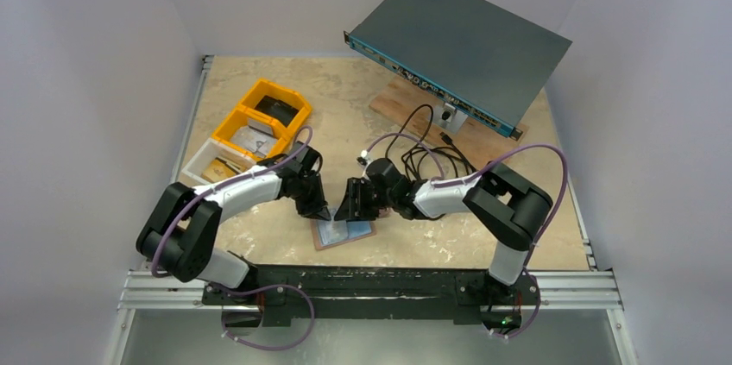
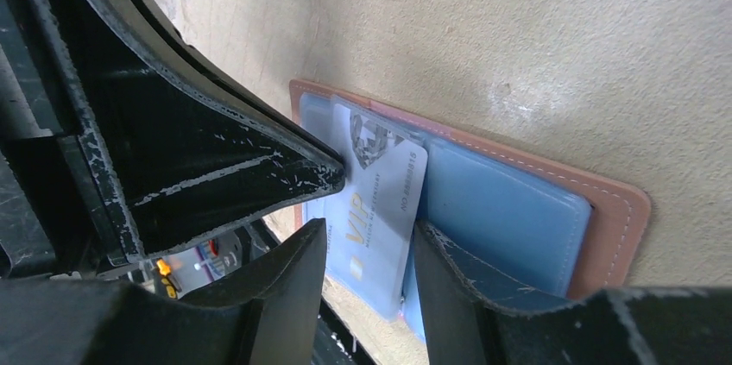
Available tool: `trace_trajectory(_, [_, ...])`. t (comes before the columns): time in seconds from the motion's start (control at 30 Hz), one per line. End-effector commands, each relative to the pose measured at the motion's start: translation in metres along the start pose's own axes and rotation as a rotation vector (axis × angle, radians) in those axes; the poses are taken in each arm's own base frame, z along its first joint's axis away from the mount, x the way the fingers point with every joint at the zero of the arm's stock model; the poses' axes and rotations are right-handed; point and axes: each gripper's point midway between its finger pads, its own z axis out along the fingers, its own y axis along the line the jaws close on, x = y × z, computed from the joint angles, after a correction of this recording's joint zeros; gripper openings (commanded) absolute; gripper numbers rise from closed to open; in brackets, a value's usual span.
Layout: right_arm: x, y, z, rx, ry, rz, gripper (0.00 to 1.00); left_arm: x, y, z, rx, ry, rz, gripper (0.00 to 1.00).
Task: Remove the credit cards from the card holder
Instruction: Remove the credit card from the card holder.
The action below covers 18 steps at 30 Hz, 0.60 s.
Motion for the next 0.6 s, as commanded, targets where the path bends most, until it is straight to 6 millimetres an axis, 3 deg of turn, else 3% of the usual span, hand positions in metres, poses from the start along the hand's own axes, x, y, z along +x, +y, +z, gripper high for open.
trace_trajectory(0.0, [-0.001, -0.004, -0.001, -0.038, 0.007, 0.028, 0.42, 0.003, 0.001, 0.012, -0.005, 0.017, -0.006, 0.05])
trace_trajectory(0.3, [0.002, -0.006, -0.009, -0.154, 0.027, 0.107, 0.38, 0.005, 0.011, 0.014, -0.048, 0.017, -0.018, 0.00])
trace_trajectory(0.57, [0.005, -0.017, -0.006, -0.131, 0.029, 0.129, 0.38, -0.006, 0.010, -0.016, -0.061, -0.081, 0.014, 0.10])
